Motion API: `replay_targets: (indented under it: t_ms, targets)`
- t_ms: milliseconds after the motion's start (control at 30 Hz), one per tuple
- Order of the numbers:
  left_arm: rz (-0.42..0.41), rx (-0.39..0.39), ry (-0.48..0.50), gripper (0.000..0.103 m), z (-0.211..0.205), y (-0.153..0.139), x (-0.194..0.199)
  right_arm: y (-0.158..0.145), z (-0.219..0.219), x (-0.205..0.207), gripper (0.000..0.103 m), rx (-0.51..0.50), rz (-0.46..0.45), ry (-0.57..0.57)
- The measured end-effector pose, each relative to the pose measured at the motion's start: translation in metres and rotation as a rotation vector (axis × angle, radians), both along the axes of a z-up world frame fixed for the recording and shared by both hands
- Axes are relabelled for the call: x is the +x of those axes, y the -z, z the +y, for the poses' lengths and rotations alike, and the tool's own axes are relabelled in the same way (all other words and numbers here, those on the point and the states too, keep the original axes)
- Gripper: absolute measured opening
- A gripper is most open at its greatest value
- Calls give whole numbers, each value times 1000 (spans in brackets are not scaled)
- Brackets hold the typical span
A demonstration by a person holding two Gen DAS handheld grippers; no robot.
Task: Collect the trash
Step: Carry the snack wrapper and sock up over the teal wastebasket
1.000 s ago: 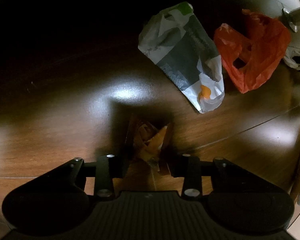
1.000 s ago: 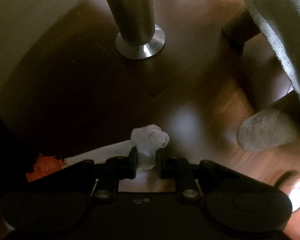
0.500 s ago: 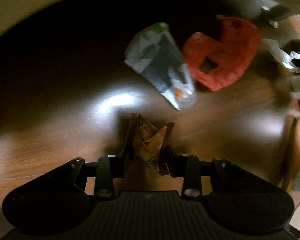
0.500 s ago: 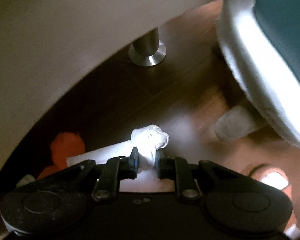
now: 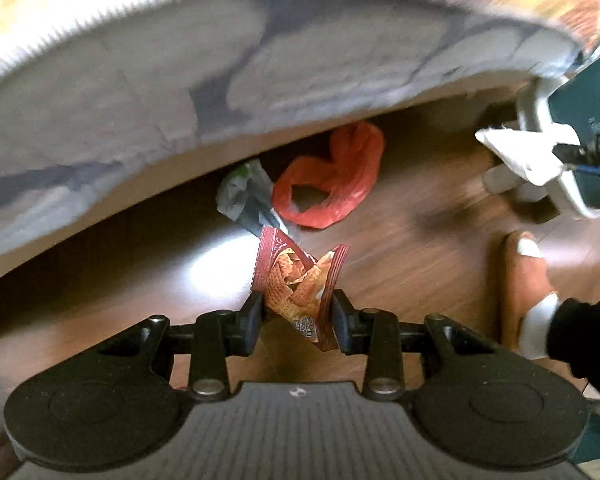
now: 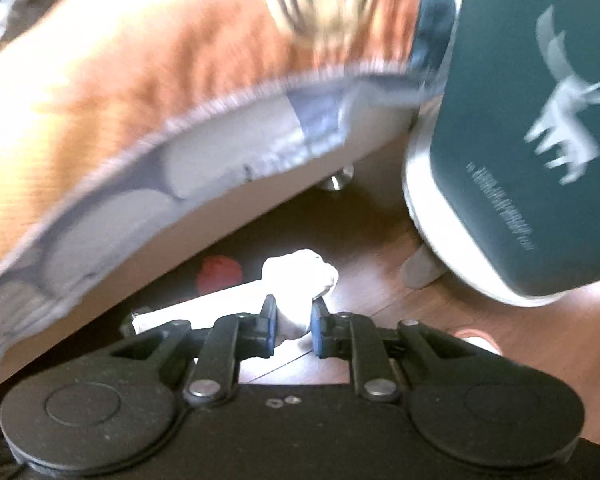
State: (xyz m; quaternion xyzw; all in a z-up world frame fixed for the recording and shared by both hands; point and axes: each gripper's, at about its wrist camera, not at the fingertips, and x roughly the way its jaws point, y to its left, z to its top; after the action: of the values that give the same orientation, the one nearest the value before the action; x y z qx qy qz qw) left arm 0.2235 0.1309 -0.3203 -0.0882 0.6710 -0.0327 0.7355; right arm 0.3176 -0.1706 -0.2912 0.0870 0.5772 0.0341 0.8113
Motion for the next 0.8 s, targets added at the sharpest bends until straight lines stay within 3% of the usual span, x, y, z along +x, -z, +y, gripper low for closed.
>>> replay_targets:
  t_ms: [333, 467, 800]
  targets:
    - [-128, -48, -93, 35, -40, -110, -43, -122, -25, -71, 16, 62, -157, -92]
    - [-183, -59, -133, 35, -59, -146, -55, -157, -45, -95, 16, 81, -216, -132]
    - [-367, -29, -86, 35, -119, -251, -57, -239, -104, -122, 16, 114, -405, -190]
